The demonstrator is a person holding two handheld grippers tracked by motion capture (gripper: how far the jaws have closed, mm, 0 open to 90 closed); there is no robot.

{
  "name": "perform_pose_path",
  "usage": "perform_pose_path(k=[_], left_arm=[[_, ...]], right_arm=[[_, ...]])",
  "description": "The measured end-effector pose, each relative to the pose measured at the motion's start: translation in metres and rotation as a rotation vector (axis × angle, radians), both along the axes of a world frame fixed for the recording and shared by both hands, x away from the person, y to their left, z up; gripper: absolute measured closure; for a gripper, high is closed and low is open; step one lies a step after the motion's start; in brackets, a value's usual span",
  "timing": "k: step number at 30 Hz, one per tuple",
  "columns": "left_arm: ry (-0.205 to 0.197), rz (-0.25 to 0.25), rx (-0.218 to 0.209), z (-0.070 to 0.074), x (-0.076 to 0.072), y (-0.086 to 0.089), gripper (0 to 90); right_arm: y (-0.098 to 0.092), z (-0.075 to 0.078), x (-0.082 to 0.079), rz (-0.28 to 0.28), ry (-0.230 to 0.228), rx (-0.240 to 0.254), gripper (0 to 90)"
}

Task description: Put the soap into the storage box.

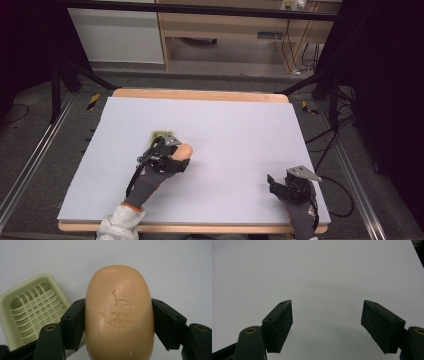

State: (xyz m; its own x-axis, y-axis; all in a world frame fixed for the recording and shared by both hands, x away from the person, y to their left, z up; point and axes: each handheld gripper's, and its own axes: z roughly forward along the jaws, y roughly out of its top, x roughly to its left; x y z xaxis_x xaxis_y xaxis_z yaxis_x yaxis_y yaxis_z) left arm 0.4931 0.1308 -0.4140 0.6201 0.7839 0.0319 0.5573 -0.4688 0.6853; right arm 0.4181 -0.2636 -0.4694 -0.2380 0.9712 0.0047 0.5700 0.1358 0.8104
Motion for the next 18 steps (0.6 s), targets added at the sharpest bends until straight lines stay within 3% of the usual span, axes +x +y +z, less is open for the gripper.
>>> perform_pose_path(k=[18], left_arm=[[-0.022, 0.099, -0.005, 0.002, 0.014, 0.025, 31.7]], right_arm=[[0.0, 0.0, 0.001, -0.001, -0.002, -0.003, 25.3]])
